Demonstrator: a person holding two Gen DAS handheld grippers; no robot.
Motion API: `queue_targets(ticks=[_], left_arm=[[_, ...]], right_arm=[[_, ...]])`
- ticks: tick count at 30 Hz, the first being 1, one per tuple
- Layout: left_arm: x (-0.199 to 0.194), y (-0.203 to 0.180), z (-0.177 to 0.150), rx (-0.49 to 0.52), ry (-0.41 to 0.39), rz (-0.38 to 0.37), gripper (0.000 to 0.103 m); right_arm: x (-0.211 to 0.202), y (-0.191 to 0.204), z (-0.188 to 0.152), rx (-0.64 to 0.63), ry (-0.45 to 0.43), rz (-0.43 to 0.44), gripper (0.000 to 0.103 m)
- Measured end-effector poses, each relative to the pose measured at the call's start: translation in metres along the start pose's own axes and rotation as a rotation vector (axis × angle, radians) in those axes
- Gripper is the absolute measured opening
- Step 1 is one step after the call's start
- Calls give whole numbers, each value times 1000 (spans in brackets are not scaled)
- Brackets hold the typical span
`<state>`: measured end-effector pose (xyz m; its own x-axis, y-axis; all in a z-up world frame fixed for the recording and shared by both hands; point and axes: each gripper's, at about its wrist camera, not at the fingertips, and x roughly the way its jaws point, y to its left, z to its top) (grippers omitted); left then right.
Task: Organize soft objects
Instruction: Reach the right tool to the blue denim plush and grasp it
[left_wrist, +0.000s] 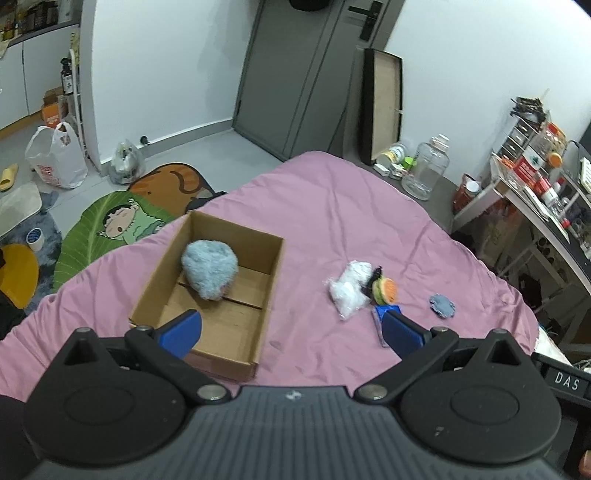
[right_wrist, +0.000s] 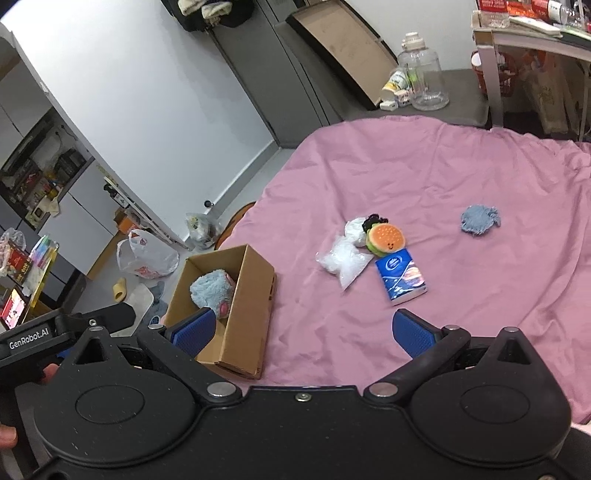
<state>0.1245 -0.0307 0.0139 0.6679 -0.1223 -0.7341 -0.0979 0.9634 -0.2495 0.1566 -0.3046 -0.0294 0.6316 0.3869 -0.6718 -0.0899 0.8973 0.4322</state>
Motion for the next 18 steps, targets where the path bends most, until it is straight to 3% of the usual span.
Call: queue_targets(ticks=[18], left_arm=[[14, -57, -26, 61, -9, -10, 103]], right_arm=[[-15, -56, -9, 11, -10, -31, 103]])
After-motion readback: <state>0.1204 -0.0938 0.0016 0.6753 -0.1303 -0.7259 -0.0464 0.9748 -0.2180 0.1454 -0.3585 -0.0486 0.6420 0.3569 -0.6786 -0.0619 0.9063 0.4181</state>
